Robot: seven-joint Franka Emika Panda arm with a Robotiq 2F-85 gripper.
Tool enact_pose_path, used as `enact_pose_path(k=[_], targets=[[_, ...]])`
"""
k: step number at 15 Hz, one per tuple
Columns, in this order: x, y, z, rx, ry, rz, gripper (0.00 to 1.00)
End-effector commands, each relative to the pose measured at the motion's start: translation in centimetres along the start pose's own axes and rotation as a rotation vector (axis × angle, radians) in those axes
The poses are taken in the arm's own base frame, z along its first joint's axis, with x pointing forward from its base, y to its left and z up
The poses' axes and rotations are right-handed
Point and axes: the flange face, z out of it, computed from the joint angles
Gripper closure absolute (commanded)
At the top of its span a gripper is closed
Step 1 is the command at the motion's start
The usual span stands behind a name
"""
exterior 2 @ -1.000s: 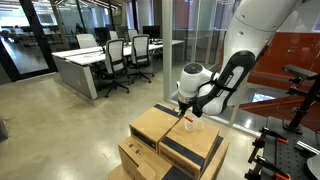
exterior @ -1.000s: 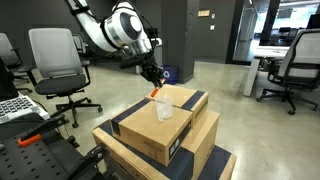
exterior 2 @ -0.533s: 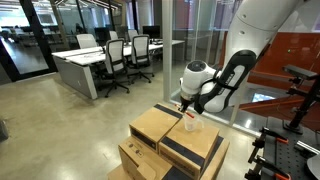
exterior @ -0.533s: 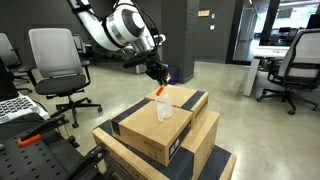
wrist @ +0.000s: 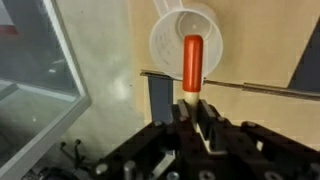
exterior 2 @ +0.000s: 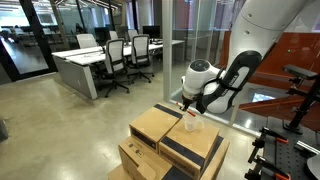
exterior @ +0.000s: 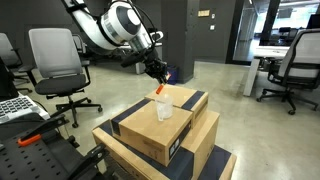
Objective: Put the marker inside the cup
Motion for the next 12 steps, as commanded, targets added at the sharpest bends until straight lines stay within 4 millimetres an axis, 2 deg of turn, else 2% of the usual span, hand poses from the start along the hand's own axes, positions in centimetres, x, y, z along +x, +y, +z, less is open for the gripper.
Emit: enact_pose_path(k=[1, 12], targets=[[-0.3, -0.3, 0.2, -0.009, 0.019, 0.018, 0.96], [-0.2, 0.8, 1.7, -0.039, 0.036, 0.045, 0.96]])
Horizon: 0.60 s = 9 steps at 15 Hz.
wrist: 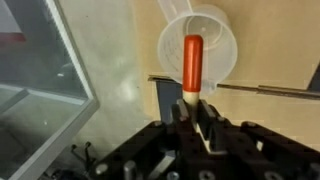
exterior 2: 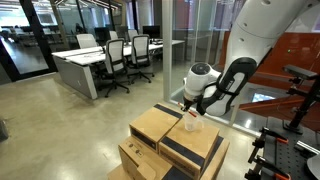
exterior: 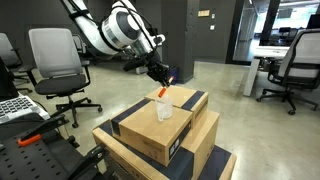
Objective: Put the marker inside the cup
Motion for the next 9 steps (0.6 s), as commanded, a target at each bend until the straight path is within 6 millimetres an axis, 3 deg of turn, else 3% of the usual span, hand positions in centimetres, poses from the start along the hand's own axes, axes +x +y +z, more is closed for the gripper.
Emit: enact_pose_path(k=[1, 9], targets=[[0.4, 0.05, 0.33, -0.016, 0.036, -0.002, 0.96], [0.43, 0.18, 0.58, -0.028, 0.056, -0.007, 0.96]])
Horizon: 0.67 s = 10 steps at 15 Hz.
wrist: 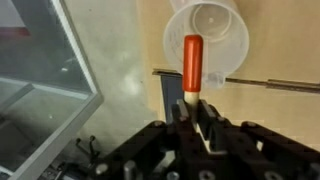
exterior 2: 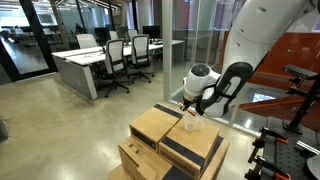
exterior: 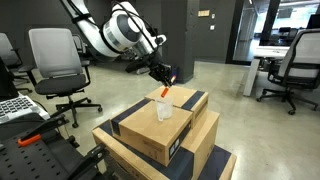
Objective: Put the marker inside the cup
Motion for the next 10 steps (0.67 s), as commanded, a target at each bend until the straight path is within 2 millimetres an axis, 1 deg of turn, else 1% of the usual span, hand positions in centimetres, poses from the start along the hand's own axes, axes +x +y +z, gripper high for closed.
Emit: enact_pose_path(k=[1, 10], targets=[[0.05, -0.05, 0.1, -0.008, 0.025, -0.009, 0.96], [0.09, -0.25, 0.07, -0.001, 0.03, -0.008, 0.96]])
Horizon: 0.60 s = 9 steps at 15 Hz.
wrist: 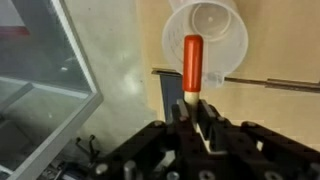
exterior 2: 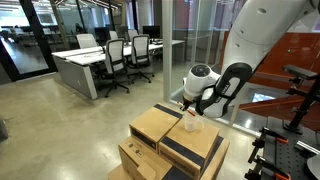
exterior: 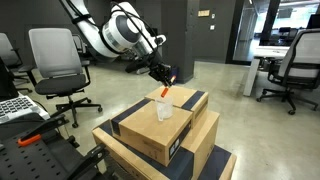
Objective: Put the marker inside the cup
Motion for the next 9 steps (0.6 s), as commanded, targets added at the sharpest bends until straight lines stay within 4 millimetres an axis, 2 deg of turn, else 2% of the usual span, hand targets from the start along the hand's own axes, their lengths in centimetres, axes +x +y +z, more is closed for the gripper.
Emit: enact_pose_path(k=[1, 9], targets=[[0.09, -0.14, 0.06, -0.002, 0.026, -0.008, 0.96], [0.39, -0.39, 0.15, 0.001, 0.028, -0.011, 0.96]])
